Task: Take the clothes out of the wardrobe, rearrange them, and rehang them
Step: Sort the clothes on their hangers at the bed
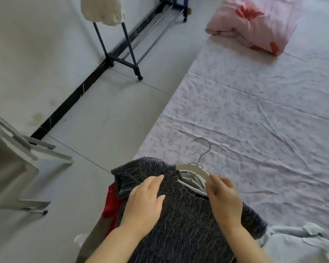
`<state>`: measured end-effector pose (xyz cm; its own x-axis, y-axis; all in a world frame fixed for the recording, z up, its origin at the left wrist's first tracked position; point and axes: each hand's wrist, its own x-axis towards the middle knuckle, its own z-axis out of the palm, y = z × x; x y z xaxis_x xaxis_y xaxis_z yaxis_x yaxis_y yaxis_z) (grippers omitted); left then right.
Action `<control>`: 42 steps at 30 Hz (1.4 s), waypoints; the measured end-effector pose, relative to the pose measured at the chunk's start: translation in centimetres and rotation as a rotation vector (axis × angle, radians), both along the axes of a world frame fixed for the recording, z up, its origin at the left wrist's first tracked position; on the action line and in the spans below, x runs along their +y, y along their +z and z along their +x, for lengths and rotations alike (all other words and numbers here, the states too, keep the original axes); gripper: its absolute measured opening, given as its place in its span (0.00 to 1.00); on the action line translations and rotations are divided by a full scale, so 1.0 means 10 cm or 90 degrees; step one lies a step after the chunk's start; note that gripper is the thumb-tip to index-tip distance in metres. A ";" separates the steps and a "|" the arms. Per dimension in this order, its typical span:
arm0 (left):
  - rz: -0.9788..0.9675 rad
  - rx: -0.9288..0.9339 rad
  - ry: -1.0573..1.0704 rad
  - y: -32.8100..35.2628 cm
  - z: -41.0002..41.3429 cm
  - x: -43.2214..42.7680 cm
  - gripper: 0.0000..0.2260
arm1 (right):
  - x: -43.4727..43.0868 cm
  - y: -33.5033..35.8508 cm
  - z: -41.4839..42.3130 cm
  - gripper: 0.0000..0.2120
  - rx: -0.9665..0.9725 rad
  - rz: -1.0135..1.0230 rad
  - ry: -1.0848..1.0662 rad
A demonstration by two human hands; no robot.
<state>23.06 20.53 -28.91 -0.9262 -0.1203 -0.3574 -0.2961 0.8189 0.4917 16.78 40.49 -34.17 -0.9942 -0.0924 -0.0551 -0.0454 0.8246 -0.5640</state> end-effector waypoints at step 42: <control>0.009 0.260 0.108 0.45 -0.07 -0.24 0.12 | -0.07 0.67 0.54 0.14 0.124 -0.043 0.106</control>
